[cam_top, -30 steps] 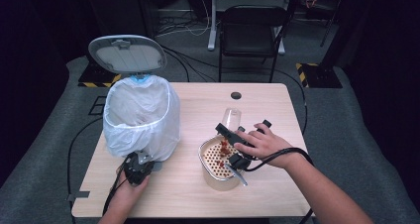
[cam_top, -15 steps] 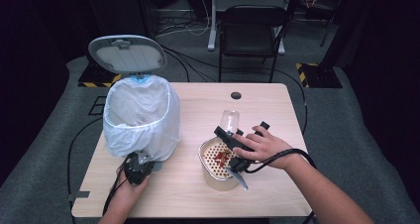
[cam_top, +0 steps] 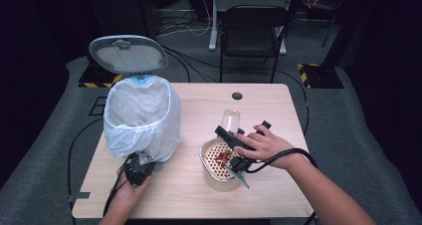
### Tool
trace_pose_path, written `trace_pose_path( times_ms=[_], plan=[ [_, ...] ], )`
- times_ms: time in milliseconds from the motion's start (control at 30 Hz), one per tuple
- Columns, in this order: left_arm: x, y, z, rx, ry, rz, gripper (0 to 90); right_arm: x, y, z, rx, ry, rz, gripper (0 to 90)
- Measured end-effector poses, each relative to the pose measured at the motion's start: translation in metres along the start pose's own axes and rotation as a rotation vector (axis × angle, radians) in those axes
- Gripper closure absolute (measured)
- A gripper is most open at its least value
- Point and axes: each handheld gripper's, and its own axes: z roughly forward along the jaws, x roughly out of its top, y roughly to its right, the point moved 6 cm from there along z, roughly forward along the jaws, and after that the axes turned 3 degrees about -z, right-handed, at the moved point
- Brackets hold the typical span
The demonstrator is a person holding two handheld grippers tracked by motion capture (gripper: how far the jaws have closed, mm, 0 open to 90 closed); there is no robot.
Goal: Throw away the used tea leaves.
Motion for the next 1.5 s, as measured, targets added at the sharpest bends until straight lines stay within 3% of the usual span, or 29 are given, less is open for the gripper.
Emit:
trace_pose_path(
  times_ms=[67,233,300,500,633,667,800,900,933,1000,1200,1233,1300,1333,1400,1500],
  plan=[
    [0.0,0.0,0.0,0.001,0.0,-0.001,87.3,-0.002,0.002,-0.001,0.01,-0.005,-0.036,33.2],
    [0.0,0.0,0.0,0.006,-0.001,0.003,87.3,-0.003,0.004,0.0,0.012,0.016,-0.045,33.1],
    [0.0,0.0,0.0,0.006,-0.001,0.003,87.3,-0.005,0.007,0.0,0.042,0.014,-0.118,33.1],
    [0.0,0.0,0.0,0.002,0.001,0.002,87.3,-0.006,0.004,0.001,0.05,0.016,-0.077,33.0],
    [0.0,0.0,0.0,0.005,0.002,0.002,87.4,-0.006,0.004,0.0,0.054,0.019,-0.081,32.9],
    [0.0,0.0,0.0,0.006,-0.001,0.003,87.3,-0.007,0.006,0.001,0.071,0.024,-0.125,32.9],
    [0.0,0.0,0.0,0.006,0.0,0.004,87.4,-0.007,0.008,0.0,0.082,0.032,-0.105,32.8],
    [0.0,0.0,0.0,0.01,-0.002,0.007,87.4,-0.008,0.01,0.0,0.095,0.031,-0.12,32.8],
    [0.0,0.0,0.0,0.009,-0.002,0.008,87.4,-0.009,0.015,0.001,0.056,0.022,-0.144,32.7],
    [0.0,0.0,0.0,0.007,-0.003,0.005,87.4,-0.01,0.017,0.0,0.068,0.02,-0.115,32.7],
    [0.0,0.0,0.0,0.009,-0.002,0.007,87.4,-0.011,0.021,0.001,0.066,0.026,-0.141,32.7],
    [0.0,0.0,0.0,0.009,-0.002,0.007,87.4,-0.011,0.021,0.0,0.076,0.027,-0.108,32.6],
    [0.0,0.0,-0.001,0.002,-0.012,0.01,87.4,-0.011,0.02,0.001,0.111,0.039,-0.106,32.6],
    [0.0,0.0,-0.001,0.001,-0.012,0.01,87.4,-0.011,0.023,0.0,0.091,0.036,-0.067,32.6],
    [0.0,0.0,0.0,0.004,-0.006,0.007,87.4,-0.013,0.026,0.002,0.103,0.049,-0.041,32.4],
    [0.0,0.0,0.0,0.009,-0.004,0.008,87.4,-0.015,0.031,0.002,0.154,0.063,0.089,32.3]
  ],
)
